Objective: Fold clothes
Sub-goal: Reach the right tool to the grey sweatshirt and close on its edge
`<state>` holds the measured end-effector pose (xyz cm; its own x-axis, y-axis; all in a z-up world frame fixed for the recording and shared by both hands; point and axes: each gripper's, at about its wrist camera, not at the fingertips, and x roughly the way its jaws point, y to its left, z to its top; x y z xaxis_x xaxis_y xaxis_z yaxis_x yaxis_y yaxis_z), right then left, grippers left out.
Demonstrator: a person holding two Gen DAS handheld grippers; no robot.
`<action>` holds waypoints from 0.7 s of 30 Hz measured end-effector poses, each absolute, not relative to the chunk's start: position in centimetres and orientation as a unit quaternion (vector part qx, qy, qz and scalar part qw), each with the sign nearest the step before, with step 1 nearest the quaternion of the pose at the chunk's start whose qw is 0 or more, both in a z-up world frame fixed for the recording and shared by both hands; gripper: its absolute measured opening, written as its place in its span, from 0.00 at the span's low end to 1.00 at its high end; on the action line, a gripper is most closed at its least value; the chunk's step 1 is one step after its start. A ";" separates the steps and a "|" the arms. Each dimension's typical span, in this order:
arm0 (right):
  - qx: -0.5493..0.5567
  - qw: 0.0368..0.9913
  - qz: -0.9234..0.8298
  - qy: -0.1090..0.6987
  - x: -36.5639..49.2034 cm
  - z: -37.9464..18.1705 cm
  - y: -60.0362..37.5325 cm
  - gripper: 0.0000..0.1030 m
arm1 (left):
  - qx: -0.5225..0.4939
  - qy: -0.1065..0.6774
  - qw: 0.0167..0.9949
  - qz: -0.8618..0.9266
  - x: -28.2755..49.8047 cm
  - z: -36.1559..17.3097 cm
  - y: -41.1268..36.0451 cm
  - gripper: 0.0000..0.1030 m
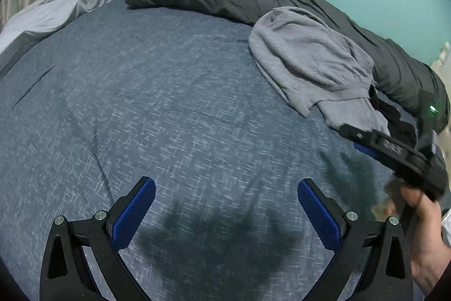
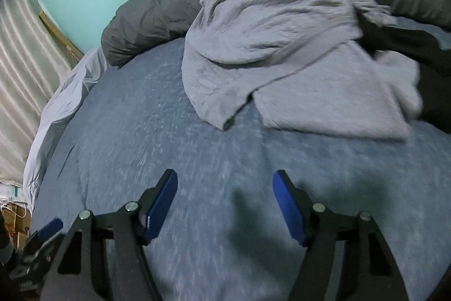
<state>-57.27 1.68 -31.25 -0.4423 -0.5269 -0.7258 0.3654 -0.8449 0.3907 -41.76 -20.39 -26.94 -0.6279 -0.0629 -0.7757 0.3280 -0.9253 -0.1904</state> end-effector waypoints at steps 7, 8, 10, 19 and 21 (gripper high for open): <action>0.458 0.271 -0.840 -0.110 -61.4 -33.3 -1.8 0.55 | 0.419 0.158 0.110 -0.887 -40.9 -28.0 -21.9 1.00; 0.456 0.270 -0.840 -0.112 -61.8 -33.5 -2.2 0.54 | 0.420 0.157 0.110 -0.887 -40.8 -28.1 -22.1 1.00; 0.458 0.265 -0.840 -0.122 -62.6 -34.1 -2.7 0.53 | 0.421 0.160 0.110 -0.886 -40.4 -28.4 -22.5 1.00; 0.463 0.237 -0.847 -0.110 -64.2 -35.7 -4.9 0.07 | 0.422 0.162 0.110 -0.885 -38.6 -29.6 -23.2 1.00; 0.448 0.234 -0.858 -0.092 -63.6 -35.1 -4.9 0.03 | 0.420 0.155 0.115 -0.887 -38.0 -29.6 -23.3 1.00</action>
